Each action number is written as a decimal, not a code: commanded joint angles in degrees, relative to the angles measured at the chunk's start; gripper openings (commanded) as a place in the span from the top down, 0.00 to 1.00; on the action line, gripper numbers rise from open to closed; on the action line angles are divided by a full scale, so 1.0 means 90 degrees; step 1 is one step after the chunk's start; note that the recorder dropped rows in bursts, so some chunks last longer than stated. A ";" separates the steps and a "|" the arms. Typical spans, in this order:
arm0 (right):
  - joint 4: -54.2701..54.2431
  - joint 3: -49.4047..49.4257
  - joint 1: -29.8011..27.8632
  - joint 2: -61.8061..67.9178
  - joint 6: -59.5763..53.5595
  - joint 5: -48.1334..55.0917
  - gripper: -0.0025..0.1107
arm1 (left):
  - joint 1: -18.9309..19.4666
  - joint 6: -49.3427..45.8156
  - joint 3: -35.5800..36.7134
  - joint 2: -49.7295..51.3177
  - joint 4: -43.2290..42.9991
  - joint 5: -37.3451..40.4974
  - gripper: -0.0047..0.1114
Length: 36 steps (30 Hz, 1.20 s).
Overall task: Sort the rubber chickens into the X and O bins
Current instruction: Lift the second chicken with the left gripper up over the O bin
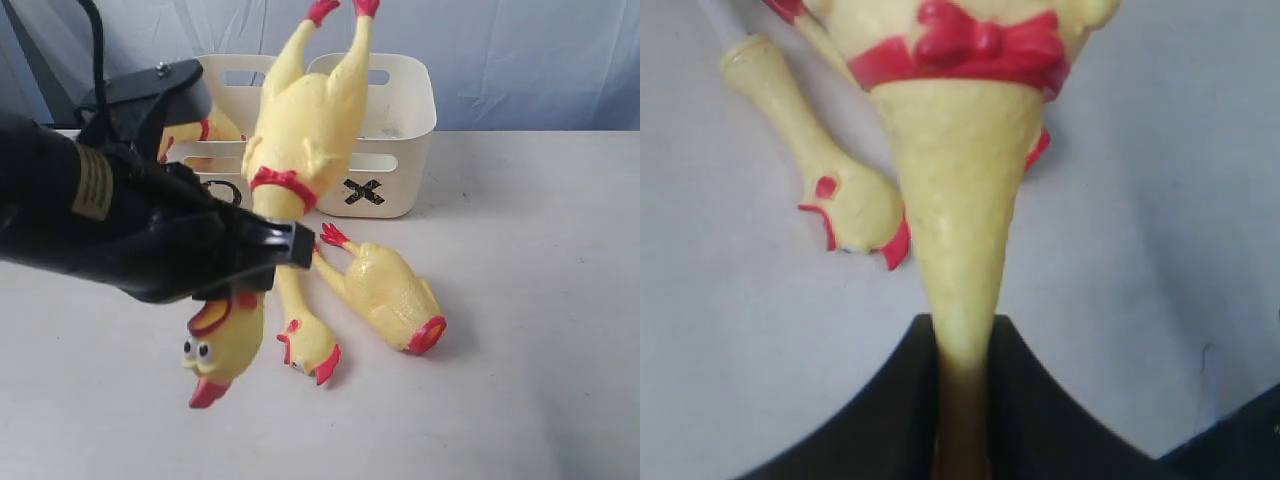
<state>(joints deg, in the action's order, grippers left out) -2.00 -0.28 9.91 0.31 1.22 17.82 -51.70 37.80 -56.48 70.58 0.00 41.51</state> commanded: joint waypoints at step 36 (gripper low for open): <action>0.0002 0.0032 -0.0014 -0.0035 -0.0009 -0.0035 0.98 | 0.3716 -0.4497 -0.1497 0.1284 0.7766 0.1404 0.96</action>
<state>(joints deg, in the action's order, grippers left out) -2.00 -0.28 9.91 0.31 1.22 17.82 -18.49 -1.59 -67.70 81.13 66.49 53.50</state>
